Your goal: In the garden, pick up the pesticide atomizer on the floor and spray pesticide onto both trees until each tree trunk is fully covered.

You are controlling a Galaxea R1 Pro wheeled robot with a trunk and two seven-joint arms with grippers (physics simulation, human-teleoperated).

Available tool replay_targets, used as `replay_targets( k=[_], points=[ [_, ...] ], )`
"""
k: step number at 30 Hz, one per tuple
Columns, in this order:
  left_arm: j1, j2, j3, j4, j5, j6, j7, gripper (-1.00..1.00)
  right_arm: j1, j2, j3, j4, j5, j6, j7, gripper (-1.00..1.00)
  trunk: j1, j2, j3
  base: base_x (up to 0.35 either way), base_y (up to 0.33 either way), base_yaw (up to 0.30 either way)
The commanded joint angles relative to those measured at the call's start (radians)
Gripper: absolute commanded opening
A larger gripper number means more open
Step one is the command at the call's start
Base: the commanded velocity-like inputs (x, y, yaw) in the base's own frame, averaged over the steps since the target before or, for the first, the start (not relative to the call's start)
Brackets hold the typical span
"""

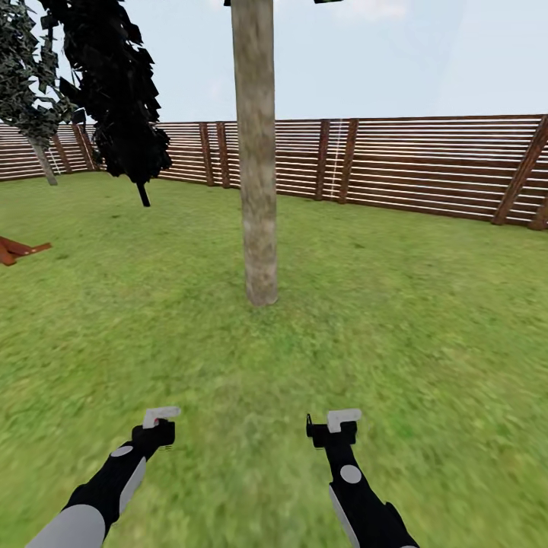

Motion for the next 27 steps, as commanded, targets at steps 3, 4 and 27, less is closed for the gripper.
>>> replay_targets(
  k=[3, 4, 27],
  points=[
    [0.000, 0.001, 0.000, 0.000, 0.001, 0.000, 0.000, -1.00, 0.000, 0.000, 0.000, 0.001, 0.000, 0.000, 0.000, 1.00, 0.000, 0.000, 0.000, 0.337, 0.002, 0.000],
    [0.000, 0.002, 0.000, 0.000, 0.002, 0.001, 0.000, -1.00, 0.000, 0.000, 0.000, 0.001, 0.000, 0.000, -0.001, 1.00, 0.000, 0.000, 0.000, 0.337, 0.000, 0.000],
    [0.000, 0.002, 0.000, 0.000, 0.003, -0.001, 0.000, -1.00, 0.000, 0.000, -0.001, -0.006, 0.000, 0.000, -0.001, 1.00, 0.000, 0.000, 0.000, 0.338, 0.000, 0.000]
  ],
)
